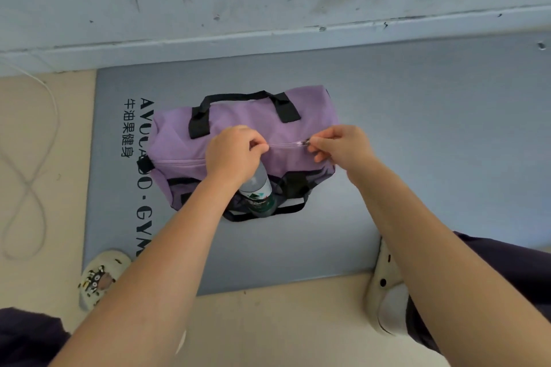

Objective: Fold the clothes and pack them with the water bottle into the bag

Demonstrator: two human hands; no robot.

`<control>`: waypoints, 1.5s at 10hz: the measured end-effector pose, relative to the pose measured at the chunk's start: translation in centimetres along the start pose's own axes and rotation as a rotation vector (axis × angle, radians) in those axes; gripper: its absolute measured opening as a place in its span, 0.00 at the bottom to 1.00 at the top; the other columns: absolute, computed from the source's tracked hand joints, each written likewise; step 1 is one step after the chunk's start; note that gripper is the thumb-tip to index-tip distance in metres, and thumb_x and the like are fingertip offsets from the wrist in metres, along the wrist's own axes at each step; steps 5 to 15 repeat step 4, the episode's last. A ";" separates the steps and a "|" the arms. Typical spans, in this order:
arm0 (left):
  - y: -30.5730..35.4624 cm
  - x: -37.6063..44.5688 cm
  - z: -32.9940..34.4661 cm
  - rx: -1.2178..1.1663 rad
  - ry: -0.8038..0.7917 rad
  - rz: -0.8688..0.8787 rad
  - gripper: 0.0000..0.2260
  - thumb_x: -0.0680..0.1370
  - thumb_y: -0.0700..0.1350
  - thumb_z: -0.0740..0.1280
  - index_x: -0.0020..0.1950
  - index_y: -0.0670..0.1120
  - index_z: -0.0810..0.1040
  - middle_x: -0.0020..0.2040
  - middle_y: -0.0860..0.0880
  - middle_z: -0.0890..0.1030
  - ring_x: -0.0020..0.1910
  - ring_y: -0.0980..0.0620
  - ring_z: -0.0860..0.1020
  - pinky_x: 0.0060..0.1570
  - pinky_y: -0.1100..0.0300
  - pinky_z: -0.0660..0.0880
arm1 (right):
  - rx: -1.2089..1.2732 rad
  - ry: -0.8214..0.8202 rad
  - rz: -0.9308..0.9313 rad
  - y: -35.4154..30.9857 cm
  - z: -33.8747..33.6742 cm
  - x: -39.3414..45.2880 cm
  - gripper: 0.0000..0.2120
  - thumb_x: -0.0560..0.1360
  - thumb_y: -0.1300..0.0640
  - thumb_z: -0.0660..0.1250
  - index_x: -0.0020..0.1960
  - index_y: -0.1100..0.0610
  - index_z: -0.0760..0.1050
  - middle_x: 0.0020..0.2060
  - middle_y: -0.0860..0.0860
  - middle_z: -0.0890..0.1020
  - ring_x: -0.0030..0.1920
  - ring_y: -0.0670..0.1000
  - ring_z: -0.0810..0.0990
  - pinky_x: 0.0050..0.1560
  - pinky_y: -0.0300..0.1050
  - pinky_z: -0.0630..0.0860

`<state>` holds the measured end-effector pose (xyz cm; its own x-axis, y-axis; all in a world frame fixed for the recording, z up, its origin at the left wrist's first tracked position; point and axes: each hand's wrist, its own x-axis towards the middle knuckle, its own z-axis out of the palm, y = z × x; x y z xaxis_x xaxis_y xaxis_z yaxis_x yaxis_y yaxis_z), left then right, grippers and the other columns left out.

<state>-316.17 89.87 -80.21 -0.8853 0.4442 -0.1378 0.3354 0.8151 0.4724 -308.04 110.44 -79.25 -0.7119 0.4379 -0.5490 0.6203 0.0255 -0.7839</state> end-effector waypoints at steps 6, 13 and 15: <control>4.0 -1.9 -8.6 -0.333 0.142 0.030 0.10 0.74 0.54 0.71 0.54 0.55 0.83 0.54 0.56 0.81 0.54 0.56 0.77 0.53 0.63 0.70 | 0.307 0.098 -0.125 -7.4 -4.3 -5.4 0.09 0.75 0.61 0.69 0.55 0.60 0.78 0.37 0.53 0.84 0.33 0.51 0.81 0.37 0.42 0.77; 4.0 -1.9 -8.6 -0.333 0.142 0.030 0.10 0.74 0.54 0.71 0.54 0.55 0.83 0.54 0.56 0.81 0.54 0.56 0.77 0.53 0.63 0.70 | 0.307 0.098 -0.125 -7.4 -4.3 -5.4 0.09 0.75 0.61 0.69 0.55 0.60 0.78 0.37 0.53 0.84 0.33 0.51 0.81 0.37 0.42 0.77; 4.0 -1.9 -8.6 -0.333 0.142 0.030 0.10 0.74 0.54 0.71 0.54 0.55 0.83 0.54 0.56 0.81 0.54 0.56 0.77 0.53 0.63 0.70 | 0.307 0.098 -0.125 -7.4 -4.3 -5.4 0.09 0.75 0.61 0.69 0.55 0.60 0.78 0.37 0.53 0.84 0.33 0.51 0.81 0.37 0.42 0.77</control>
